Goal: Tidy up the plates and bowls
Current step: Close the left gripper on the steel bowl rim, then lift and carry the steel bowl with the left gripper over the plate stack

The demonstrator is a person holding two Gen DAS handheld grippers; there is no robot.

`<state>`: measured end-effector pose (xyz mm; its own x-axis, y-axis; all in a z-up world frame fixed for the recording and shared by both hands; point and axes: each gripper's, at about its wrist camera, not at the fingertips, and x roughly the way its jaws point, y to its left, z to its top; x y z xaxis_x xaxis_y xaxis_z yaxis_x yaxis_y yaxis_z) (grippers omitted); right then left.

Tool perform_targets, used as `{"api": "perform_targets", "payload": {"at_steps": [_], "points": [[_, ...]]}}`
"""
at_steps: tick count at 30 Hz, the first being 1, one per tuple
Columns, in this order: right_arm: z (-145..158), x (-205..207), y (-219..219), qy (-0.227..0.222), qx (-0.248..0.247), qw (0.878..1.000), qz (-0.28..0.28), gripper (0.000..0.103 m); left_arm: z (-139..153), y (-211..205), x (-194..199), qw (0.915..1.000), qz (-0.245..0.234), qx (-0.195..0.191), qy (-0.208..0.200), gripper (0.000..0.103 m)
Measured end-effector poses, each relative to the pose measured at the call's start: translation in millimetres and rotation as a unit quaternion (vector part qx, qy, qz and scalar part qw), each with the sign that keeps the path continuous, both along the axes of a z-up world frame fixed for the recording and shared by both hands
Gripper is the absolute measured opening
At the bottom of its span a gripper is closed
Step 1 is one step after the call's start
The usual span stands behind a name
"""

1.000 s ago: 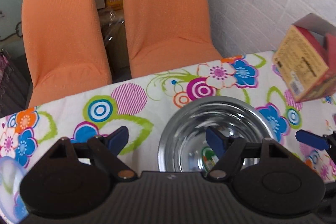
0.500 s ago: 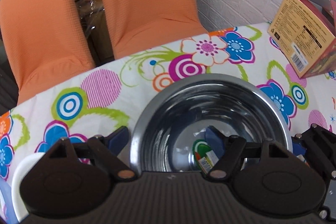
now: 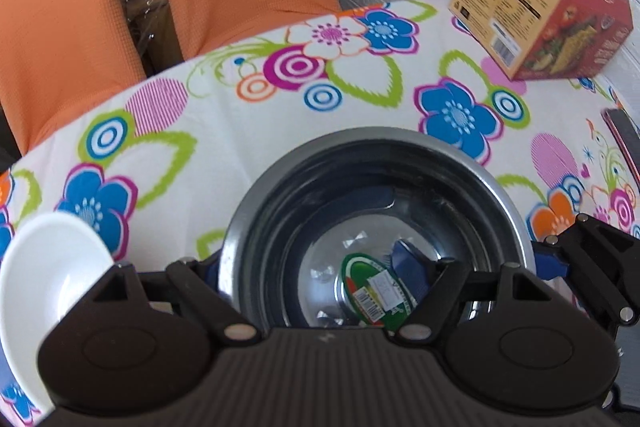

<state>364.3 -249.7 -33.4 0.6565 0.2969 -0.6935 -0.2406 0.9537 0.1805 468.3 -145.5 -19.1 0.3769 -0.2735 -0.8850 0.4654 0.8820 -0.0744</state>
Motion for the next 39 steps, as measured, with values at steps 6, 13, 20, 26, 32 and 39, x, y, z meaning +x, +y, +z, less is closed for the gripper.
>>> {"api": "perform_targets", "payload": {"at_steps": [6, 13, 20, 26, 32, 39], "points": [[2, -29, 0, 0.009, 0.003, 1.000, 0.001, 0.078, -1, -1, -26, 1.0000, -0.007, 0.001, 0.004, 0.076], [0, -56, 2, 0.014, 0.005, 1.000, -0.001, 0.079, -2, 14, -69, 0.9999, -0.010, 0.005, -0.005, 0.076], [0, -95, 19, 0.012, 0.007, 1.000, 0.023, 0.079, -3, 42, -120, 1.0000, 0.000, 0.005, -0.006, 0.077], [0, -134, 37, 0.009, 0.005, 0.999, 0.043, 0.079, -3, 57, -156, 1.0000, 0.002, 0.000, -0.007, 0.077], [-1, -161, 43, 0.009, 0.005, 0.999, 0.044, 0.079, -4, 56, -164, 0.9998, 0.006, -0.003, -0.017, 0.081], [8, -167, 34, 0.000, -0.001, 1.000, 0.027, 0.077, 22, 78, -169, 0.9971, 0.023, -0.028, -0.068, 0.092]]}}
